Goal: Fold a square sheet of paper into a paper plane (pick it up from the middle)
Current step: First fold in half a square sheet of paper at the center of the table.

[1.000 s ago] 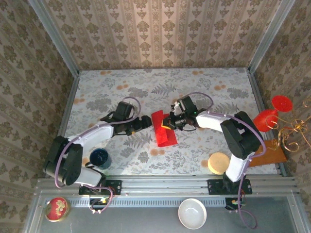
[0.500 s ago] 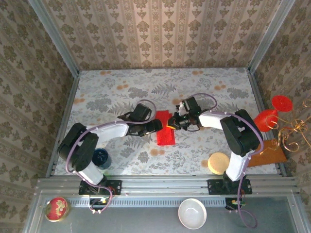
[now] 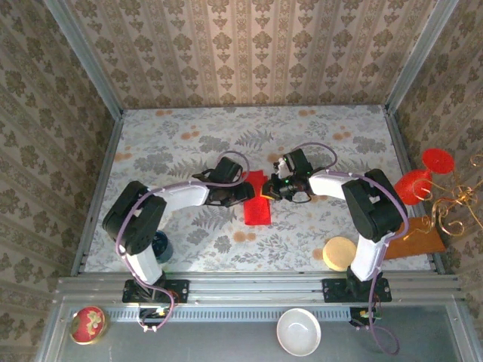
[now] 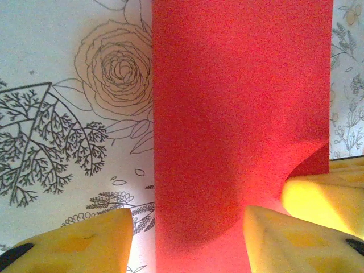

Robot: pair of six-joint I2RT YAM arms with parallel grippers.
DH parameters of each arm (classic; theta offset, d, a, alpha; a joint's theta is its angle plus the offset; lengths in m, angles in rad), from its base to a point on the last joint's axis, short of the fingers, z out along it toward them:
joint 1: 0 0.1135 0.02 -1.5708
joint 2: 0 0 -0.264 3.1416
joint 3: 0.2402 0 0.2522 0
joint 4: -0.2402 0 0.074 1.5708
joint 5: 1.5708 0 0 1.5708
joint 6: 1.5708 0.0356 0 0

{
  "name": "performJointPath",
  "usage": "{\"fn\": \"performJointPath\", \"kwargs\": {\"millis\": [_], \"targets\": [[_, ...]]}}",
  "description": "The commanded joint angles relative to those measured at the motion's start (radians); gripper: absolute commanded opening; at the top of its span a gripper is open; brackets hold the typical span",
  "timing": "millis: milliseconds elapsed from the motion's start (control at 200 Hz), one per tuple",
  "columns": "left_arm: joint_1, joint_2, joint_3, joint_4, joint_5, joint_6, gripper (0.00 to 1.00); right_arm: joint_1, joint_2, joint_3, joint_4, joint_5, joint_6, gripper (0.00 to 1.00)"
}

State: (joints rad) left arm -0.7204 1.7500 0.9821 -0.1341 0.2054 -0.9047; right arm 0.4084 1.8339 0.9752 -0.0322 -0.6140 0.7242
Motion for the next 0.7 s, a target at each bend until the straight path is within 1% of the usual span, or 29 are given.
{"fn": "performJointPath", "kwargs": {"millis": [0, 100, 255, 315, 385, 490, 695], "targets": [[-0.007, 0.031, 0.026, -0.033, 0.008, 0.001, 0.51, -0.001, 0.021, 0.019, -0.032, -0.003, -0.02, 0.02], [-0.01, 0.062, 0.043, -0.082, 0.008, -0.005, 0.47, -0.002, 0.013, 0.009, -0.039, 0.012, -0.013, 0.08], [-0.015, 0.125, 0.046, -0.155, 0.009, -0.004, 0.41, -0.009, -0.083, -0.028, -0.087, 0.122, -0.009, 0.25], [-0.017, 0.144, 0.038, -0.16, 0.016, 0.003, 0.41, -0.017, -0.122, -0.04, -0.115, 0.169, -0.016, 0.3], [-0.023, 0.169, 0.046, -0.182, 0.017, 0.022, 0.4, -0.034, -0.158, -0.058, -0.123, 0.2, -0.018, 0.31], [-0.044, 0.205, 0.074, -0.244, -0.007, 0.065, 0.4, -0.06, -0.184, -0.078, -0.12, 0.215, -0.023, 0.32], [-0.072, 0.29, 0.139, -0.309, -0.014, 0.108, 0.42, -0.078, -0.17, -0.085, -0.098, 0.203, -0.019, 0.32]]}}
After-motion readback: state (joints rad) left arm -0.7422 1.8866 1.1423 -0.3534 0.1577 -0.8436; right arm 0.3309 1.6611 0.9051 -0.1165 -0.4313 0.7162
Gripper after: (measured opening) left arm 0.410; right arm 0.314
